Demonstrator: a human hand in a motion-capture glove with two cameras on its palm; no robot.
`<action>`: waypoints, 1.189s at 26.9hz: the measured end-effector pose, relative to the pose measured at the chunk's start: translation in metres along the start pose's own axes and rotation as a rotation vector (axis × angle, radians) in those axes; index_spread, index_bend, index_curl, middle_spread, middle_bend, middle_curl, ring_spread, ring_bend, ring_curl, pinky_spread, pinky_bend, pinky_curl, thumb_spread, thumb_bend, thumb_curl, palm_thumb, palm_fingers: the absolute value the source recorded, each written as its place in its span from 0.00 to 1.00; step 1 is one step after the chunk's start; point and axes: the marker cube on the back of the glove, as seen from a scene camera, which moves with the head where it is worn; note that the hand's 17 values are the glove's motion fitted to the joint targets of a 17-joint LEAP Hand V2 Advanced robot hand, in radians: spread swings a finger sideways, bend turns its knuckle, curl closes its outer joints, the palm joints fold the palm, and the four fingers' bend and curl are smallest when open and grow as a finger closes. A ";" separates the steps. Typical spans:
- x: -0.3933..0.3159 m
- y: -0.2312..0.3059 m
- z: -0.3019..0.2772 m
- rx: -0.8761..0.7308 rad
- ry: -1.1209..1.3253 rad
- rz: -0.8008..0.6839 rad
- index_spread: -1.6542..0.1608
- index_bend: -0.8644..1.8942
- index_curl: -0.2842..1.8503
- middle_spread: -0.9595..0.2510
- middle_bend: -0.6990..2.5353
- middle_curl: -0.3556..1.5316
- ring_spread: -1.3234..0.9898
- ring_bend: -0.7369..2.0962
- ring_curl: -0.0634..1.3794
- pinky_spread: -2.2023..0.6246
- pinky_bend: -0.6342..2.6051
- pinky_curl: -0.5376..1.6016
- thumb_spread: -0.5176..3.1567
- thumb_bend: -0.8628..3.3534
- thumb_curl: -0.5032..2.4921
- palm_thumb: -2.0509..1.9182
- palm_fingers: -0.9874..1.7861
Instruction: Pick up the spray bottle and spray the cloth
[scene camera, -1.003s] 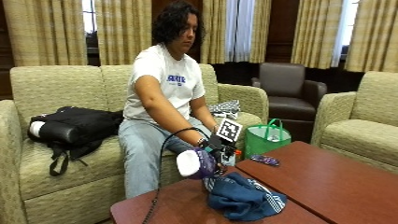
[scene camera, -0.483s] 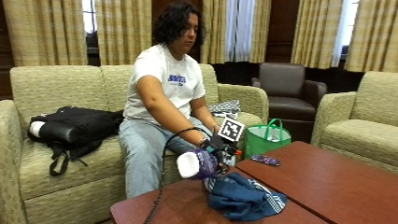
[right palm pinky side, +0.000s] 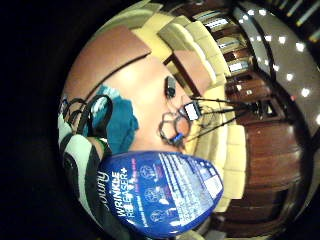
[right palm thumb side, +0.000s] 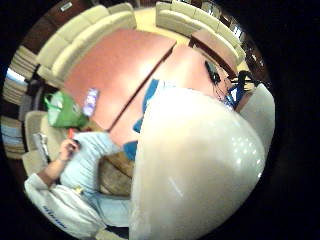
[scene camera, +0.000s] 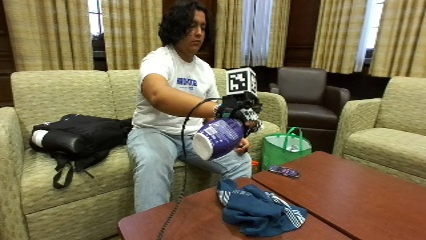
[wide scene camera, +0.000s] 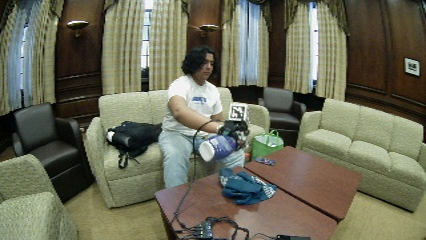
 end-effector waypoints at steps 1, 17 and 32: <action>0.016 -0.004 -0.017 0.065 0.049 0.107 0.77 0.45 0.41 0.63 0.41 0.46 0.48 0.48 0.35 0.68 0.32 0.43 0.26 0.20 0.44 0.74 0.85; -0.015 0.025 -0.005 0.646 -0.822 0.454 0.76 0.45 0.41 0.63 0.41 0.46 0.48 0.48 0.35 0.68 0.32 0.43 0.26 0.20 0.44 0.74 0.85; -0.109 -0.013 0.149 0.594 -0.942 0.424 0.76 0.45 0.41 0.63 0.41 0.46 0.48 0.48 0.35 0.68 0.32 0.43 0.25 0.20 0.45 0.74 0.85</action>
